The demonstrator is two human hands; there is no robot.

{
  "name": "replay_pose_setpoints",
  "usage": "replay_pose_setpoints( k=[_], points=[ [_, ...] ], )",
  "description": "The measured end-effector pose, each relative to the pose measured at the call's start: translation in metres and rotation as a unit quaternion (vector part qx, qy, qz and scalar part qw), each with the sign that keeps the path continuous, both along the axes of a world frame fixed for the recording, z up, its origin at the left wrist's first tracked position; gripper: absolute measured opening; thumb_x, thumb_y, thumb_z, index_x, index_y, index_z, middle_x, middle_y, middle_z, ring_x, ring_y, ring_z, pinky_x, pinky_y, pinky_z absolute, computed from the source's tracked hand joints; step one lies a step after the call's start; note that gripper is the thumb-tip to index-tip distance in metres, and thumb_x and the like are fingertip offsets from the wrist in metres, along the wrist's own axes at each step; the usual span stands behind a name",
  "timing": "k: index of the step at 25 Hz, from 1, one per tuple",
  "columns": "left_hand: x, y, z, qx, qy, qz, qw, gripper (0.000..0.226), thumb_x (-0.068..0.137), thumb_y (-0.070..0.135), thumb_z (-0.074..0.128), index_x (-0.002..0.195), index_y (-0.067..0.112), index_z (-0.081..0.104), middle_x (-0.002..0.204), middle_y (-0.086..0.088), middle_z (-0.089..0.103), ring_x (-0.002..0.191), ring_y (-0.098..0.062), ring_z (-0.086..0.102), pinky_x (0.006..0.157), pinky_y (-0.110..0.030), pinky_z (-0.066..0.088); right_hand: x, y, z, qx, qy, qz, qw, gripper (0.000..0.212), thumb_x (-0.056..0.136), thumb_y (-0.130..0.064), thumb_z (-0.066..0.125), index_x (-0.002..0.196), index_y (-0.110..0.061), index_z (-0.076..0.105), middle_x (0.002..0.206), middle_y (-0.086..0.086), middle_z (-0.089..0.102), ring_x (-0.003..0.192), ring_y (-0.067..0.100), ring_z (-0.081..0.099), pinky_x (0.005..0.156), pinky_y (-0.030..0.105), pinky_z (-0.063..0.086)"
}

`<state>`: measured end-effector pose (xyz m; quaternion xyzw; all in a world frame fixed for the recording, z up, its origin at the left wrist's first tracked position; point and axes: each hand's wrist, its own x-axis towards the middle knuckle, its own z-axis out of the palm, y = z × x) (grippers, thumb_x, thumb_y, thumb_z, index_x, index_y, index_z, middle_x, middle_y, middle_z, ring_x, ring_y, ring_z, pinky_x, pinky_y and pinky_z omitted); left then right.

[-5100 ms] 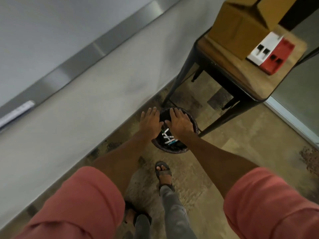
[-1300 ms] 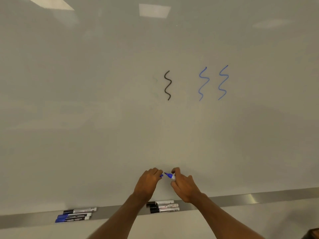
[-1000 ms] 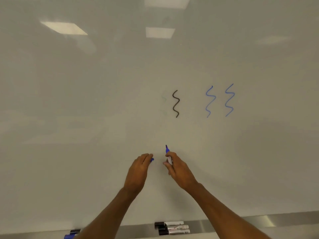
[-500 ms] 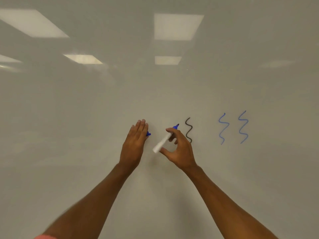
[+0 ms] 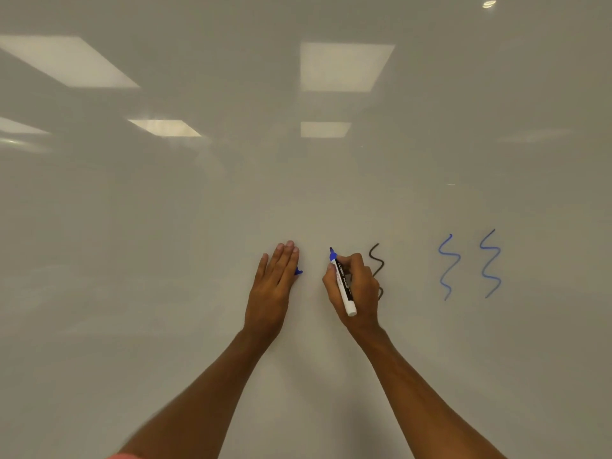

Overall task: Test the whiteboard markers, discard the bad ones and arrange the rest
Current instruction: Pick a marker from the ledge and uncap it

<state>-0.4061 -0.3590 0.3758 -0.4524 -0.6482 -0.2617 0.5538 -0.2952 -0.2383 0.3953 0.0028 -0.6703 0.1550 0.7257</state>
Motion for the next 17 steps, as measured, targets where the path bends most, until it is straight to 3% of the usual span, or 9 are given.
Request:
replay_pose_setpoints(
  k=[2,5,9,12,15,17],
  points=[
    [-0.004,0.002,-0.002,0.013,0.015,0.007,1.0,0.047,0.1,0.013,0.033,0.144,0.002,0.025,0.152,-0.01,0.026,0.143,-0.023,0.02,0.119,-0.037,0.014,-0.004,-0.001,-0.005,0.049,0.01,-0.045,0.998,0.016,0.082,-0.023,0.06,0.079,-0.009,0.055,0.057,0.002,0.052,0.049,0.012,0.044,0.044,0.024,0.042],
    [-0.007,0.004,-0.003,0.027,0.037,0.012,0.999,0.043,0.101,0.011,0.033,0.143,0.001,0.03,0.151,-0.012,0.031,0.142,-0.024,0.024,0.116,-0.042,0.023,-0.004,0.006,-0.016,0.143,0.01,-0.078,0.987,0.012,0.077,-0.01,0.065,0.075,-0.009,0.053,0.054,0.002,0.049,0.055,0.011,0.034,0.049,0.026,0.038],
    [-0.007,0.004,-0.004,0.04,0.041,0.009,0.998,0.046,0.097,0.005,0.045,0.142,0.0,0.034,0.149,-0.013,0.033,0.141,-0.025,0.027,0.115,-0.044,0.026,0.003,0.01,-0.034,0.128,0.022,-0.064,0.989,0.015,0.077,-0.01,0.063,0.079,-0.013,0.048,0.055,0.003,0.048,0.057,0.012,0.034,0.056,0.021,0.033],
    [-0.006,0.004,-0.003,0.037,0.048,0.007,0.998,0.047,0.096,0.004,0.047,0.141,0.0,0.035,0.149,-0.013,0.034,0.141,-0.025,0.028,0.115,-0.043,0.026,0.006,0.016,-0.056,0.178,-0.022,-0.07,0.981,0.026,0.072,-0.005,0.069,0.081,-0.015,0.047,0.055,0.001,0.048,0.052,0.011,0.038,0.055,0.024,0.034],
    [-0.005,0.004,-0.003,0.04,0.038,0.001,0.999,0.048,0.095,0.003,0.048,0.141,0.0,0.034,0.149,-0.013,0.034,0.14,-0.025,0.028,0.115,-0.044,0.026,0.013,0.021,-0.073,0.159,-0.048,-0.07,0.984,0.024,0.073,-0.005,0.068,0.078,-0.016,0.047,0.055,0.0,0.046,0.05,0.013,0.039,0.053,0.027,0.035],
    [-0.003,0.003,-0.002,0.038,0.036,-0.002,0.999,0.047,0.096,0.003,0.047,0.141,0.0,0.035,0.148,-0.013,0.034,0.14,-0.025,0.029,0.115,-0.043,0.025,0.016,0.018,-0.083,0.195,-0.079,-0.083,0.974,0.022,0.074,-0.008,0.068,0.081,-0.016,0.049,0.056,-0.001,0.047,0.051,0.013,0.04,0.053,0.028,0.036]
  ],
)
